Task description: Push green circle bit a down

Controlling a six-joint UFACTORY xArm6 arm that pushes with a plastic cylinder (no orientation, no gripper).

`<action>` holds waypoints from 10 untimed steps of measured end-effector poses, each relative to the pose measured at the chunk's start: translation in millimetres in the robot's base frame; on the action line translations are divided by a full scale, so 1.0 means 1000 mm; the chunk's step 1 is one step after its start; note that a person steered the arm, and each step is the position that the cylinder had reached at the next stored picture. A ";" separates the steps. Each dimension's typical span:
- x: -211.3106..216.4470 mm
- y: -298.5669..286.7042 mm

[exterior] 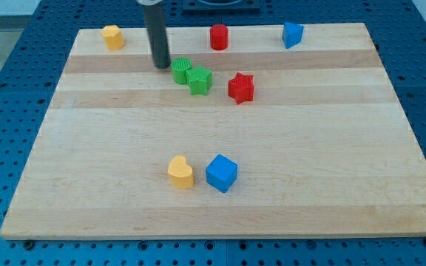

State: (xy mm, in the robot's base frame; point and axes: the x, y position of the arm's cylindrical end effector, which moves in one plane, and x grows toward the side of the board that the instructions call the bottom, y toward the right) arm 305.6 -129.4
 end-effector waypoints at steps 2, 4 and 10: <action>0.031 -0.021; 0.021 0.013; -0.003 0.140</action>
State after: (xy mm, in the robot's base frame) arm 302.3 10.5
